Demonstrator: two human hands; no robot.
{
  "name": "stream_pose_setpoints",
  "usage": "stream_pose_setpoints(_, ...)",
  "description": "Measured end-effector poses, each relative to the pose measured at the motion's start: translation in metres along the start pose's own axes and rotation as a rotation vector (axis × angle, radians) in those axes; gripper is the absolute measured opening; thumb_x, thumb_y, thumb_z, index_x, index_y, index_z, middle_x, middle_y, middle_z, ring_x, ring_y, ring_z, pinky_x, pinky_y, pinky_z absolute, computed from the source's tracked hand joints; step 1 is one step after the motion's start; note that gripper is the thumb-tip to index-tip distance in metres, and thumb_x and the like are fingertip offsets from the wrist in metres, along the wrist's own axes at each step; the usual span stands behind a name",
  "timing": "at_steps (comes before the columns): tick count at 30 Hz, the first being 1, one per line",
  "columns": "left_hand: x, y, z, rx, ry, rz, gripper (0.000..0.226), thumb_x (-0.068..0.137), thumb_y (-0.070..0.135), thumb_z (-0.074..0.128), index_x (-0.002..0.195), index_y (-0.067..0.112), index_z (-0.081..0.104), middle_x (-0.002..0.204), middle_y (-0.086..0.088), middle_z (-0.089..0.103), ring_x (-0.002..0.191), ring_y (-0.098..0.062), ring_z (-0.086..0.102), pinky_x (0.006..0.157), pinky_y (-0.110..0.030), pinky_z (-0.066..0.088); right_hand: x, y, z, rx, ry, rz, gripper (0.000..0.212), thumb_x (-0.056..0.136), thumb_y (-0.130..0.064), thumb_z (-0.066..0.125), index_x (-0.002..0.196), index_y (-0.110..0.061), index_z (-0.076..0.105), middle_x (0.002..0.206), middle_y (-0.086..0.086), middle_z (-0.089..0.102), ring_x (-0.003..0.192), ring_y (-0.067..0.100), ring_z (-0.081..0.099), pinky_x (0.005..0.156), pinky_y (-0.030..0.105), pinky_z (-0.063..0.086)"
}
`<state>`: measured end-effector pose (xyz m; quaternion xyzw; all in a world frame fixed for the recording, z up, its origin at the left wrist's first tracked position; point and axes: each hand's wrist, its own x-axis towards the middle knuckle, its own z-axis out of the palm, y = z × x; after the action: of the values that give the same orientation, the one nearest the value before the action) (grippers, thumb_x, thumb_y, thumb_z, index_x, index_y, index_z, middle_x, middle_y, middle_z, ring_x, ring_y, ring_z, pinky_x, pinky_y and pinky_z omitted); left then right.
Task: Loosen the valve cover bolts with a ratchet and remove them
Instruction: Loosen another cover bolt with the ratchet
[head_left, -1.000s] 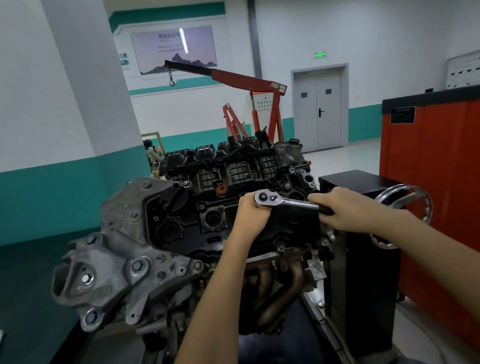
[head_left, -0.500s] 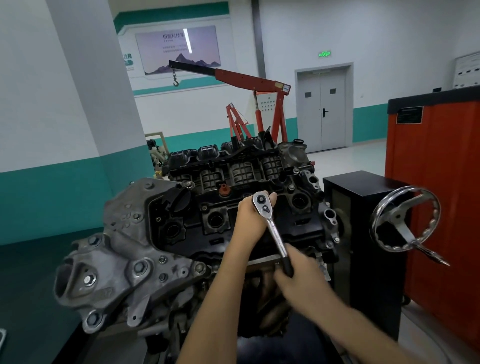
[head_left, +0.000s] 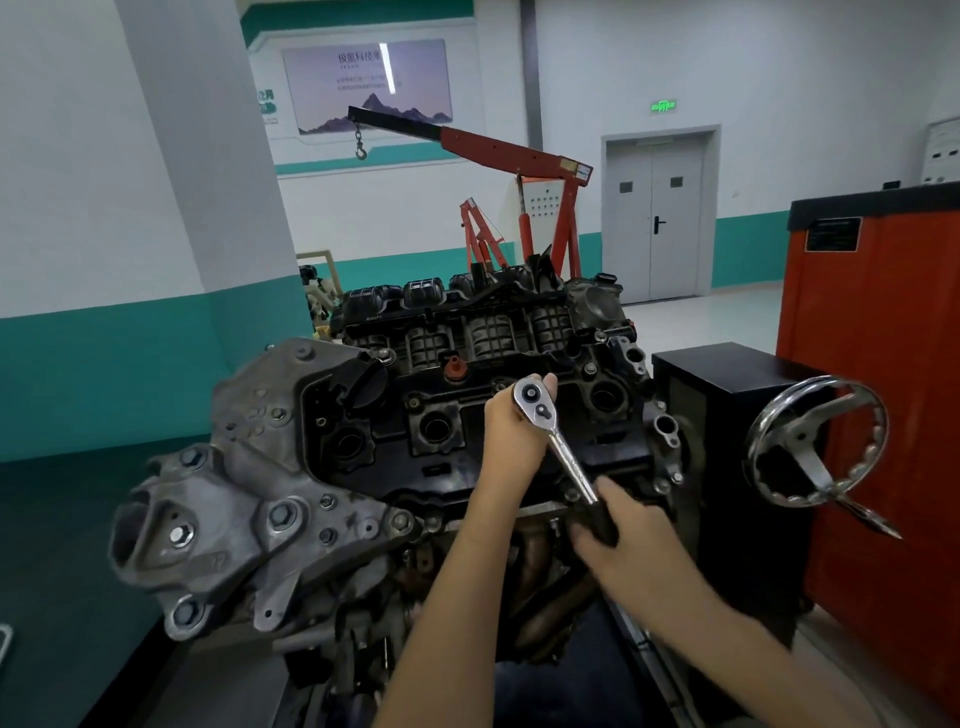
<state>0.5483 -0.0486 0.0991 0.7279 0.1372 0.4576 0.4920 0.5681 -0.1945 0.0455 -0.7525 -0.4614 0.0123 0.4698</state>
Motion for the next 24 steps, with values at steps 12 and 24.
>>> stream_pose_setpoints(12,0.009,-0.004,-0.01,0.112,-0.184,0.01,0.052,0.096,0.015,0.06,0.05,0.029,0.041,0.048,0.015,0.043,0.05,-0.001,0.038,0.055,-0.014,0.033,0.036,0.013,-0.066,-0.275,-0.221,-0.147,0.021,0.086,-0.004,0.059,0.083,-0.024,0.054,0.066,0.001,0.057,0.056,0.014,0.055,0.059,0.031,0.048)
stream_pose_setpoints(24,0.004,-0.001,0.003,0.095,-0.033,0.065,0.052,0.099,0.014,0.056,0.057,0.02,0.025,0.054,0.009,0.026,0.054,-0.006,0.023,0.057,-0.026,0.024,-0.011,-0.007,0.029,0.173,0.101,0.07,0.016,0.084,-0.005,0.061,0.08,-0.014,0.049,0.059,0.003,0.049,0.045,0.005,0.045,0.045,0.017,0.036)
